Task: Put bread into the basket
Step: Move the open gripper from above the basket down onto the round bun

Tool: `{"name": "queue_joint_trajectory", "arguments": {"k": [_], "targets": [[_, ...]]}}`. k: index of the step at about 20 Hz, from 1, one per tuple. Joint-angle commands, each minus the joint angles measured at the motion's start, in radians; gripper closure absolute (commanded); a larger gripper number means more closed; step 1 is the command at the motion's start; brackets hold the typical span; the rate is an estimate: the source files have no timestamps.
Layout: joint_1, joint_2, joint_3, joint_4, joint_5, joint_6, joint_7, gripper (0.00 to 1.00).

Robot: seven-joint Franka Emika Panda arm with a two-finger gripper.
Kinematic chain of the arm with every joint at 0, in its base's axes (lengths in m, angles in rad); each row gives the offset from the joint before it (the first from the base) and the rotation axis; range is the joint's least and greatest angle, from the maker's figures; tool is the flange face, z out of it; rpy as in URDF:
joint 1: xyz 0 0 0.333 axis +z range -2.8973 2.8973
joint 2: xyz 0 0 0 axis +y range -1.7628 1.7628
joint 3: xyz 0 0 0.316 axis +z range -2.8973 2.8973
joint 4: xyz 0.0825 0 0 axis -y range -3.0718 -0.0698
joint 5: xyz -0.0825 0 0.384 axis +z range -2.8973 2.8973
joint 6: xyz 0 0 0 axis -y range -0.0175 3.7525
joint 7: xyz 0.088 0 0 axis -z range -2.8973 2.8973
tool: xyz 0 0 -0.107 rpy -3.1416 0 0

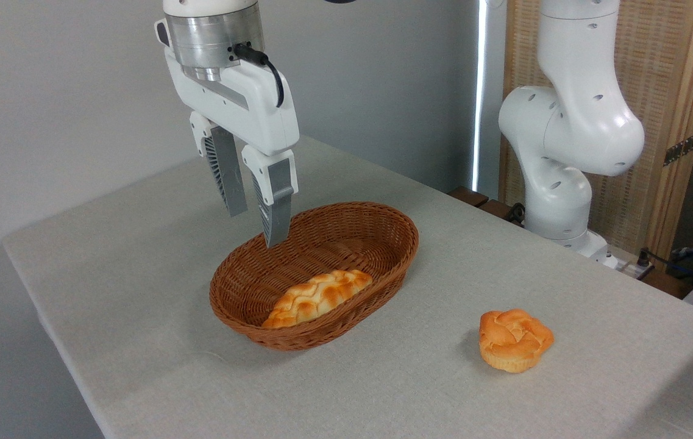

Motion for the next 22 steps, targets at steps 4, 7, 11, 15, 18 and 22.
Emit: {"name": "queue_joint_trajectory", "arguments": {"k": [4,7,11,15,18,22], "targets": [[0.003,-0.019,0.007,-0.02,-0.002,-0.021,-0.01,0.0],[0.003,-0.021,0.007,-0.025,0.0,-0.02,-0.008,0.0],[0.003,-0.039,0.009,-0.046,0.0,-0.014,-0.007,0.0],[0.003,-0.172,0.012,-0.228,0.008,0.086,0.019,0.0],[0.003,-0.329,0.028,-0.409,0.009,0.149,0.103,0.0],[0.005,-0.484,0.131,-0.573,0.012,0.149,0.305,0.0]]}}
